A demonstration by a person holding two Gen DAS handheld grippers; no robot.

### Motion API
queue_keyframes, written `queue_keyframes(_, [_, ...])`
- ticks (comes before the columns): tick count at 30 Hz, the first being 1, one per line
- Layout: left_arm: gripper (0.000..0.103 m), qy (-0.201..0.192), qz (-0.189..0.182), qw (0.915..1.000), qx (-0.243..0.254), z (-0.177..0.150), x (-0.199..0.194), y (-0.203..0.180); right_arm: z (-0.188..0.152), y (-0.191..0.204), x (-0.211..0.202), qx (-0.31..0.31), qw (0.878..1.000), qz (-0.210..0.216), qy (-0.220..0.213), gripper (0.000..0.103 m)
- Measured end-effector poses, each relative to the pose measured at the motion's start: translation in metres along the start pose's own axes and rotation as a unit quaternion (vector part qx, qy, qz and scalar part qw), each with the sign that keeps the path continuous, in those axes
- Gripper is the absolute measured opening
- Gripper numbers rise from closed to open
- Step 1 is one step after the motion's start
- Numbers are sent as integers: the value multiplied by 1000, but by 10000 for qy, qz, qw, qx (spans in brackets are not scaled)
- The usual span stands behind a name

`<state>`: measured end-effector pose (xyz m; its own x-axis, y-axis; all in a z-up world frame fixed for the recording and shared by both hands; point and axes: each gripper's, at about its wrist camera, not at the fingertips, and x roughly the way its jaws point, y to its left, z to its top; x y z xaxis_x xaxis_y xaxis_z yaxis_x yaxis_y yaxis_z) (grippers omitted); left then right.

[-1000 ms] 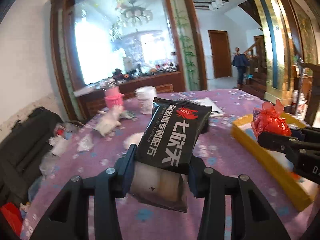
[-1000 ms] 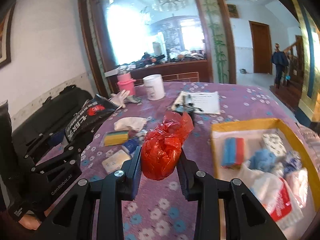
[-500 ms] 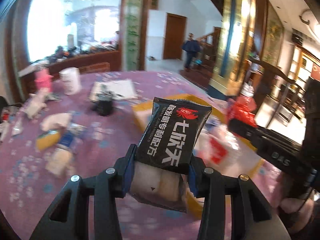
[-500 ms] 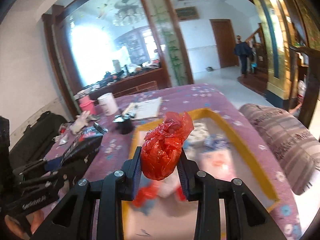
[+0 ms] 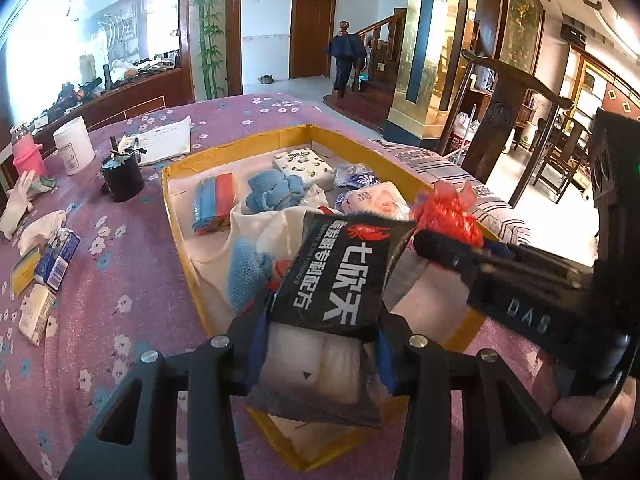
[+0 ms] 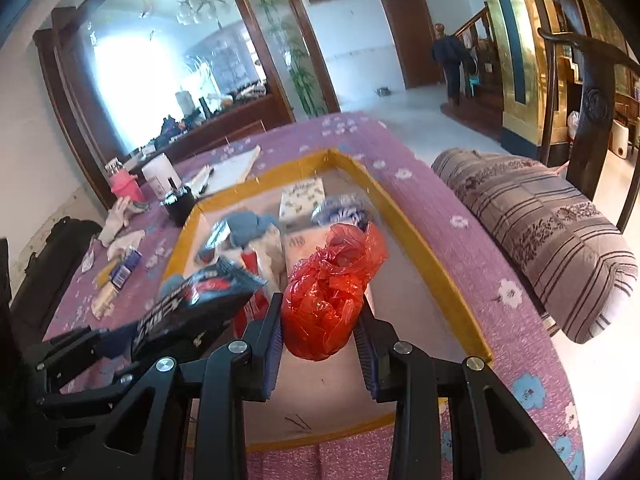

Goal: Organize soft objects
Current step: 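Carry the black-label bag with the left gripper while the right carries the red mesh bag to the tray, then open both grippers to drop the two bags into the tray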

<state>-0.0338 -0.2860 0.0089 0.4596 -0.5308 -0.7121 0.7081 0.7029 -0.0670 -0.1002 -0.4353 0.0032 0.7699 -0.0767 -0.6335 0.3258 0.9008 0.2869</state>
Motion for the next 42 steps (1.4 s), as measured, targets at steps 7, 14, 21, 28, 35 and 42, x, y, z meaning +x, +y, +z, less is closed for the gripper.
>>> queue_keyframes(7, [44, 168, -45, 9998, 113, -1, 14, -4, 0, 6, 14, -166, 9994, -112, 286, 36])
queue_keyframes(14, [45, 87, -84, 9998, 163, -5, 11, -1, 0, 9, 19, -202, 9991, -150, 354, 41])
queue_keyframes(21, [71, -48, -173, 9997, 146, -4, 5, -1, -1, 16, 10, -333, 9987, -295, 255, 71])
queue_keyframes(28, [74, -348, -112, 9990, 241, -2, -10, -3, 2, 18, -11, -416, 9983, -403, 8, 73])
queue_keyframes(35, [74, -482, -186, 9986, 64, 8, -36, 10, 7, 33, -45, -559, 9940, -721, -601, 78])
queue_keyframes(42, [75, -690, -90, 9975, -141, 8, -73, 50, 17, 59, -66, -393, 9952, -284, -853, 80])
